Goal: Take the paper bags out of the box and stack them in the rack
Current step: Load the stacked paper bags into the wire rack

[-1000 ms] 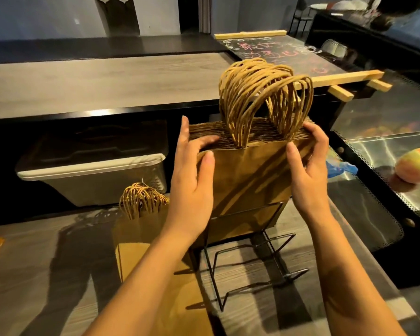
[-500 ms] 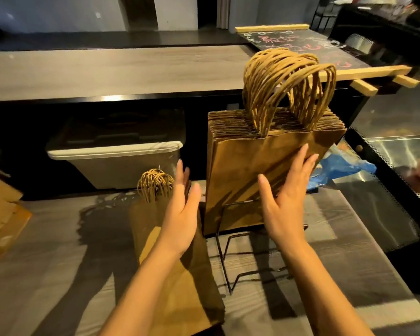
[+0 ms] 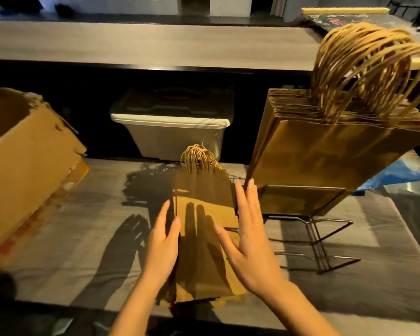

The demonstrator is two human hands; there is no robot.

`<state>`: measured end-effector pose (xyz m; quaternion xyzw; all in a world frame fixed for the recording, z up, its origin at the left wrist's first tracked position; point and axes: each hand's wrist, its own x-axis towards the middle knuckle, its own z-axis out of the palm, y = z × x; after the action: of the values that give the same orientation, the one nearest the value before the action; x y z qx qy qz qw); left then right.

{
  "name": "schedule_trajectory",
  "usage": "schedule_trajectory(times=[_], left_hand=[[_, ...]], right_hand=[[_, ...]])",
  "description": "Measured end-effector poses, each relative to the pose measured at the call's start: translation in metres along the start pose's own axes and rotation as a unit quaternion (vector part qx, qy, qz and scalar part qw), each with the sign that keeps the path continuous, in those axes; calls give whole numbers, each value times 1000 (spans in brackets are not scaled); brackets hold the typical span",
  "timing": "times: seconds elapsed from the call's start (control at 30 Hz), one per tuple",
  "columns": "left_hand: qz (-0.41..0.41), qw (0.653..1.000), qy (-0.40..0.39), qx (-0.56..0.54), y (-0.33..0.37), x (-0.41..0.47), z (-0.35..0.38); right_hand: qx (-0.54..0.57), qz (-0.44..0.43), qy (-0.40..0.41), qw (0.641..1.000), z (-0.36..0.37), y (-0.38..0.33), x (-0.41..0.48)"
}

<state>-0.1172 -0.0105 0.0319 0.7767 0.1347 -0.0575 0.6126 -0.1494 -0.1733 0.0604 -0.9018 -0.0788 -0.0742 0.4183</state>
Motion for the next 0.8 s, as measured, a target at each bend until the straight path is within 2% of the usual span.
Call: schedule_trajectory(times=[0.13, 0.3, 0.5, 0.67, 0.8], left_hand=[[-38, 999, -10, 5, -8, -14, 0], [-74, 997, -27, 24, -25, -19, 3], [-68, 997, -35, 29, -23, -24, 6], [-64, 997, -27, 15, -17, -28, 7], [-56, 998, -8, 35, -20, -29, 2]], right_hand=[[18, 29, -74, 997, 14, -1, -11], [53, 157, -122, 979, 30, 14, -17], [163, 256, -112, 946, 40, 23, -19], [209, 276, -92, 934, 34, 20, -20], [190, 281, -86, 937, 32, 16, -23]])
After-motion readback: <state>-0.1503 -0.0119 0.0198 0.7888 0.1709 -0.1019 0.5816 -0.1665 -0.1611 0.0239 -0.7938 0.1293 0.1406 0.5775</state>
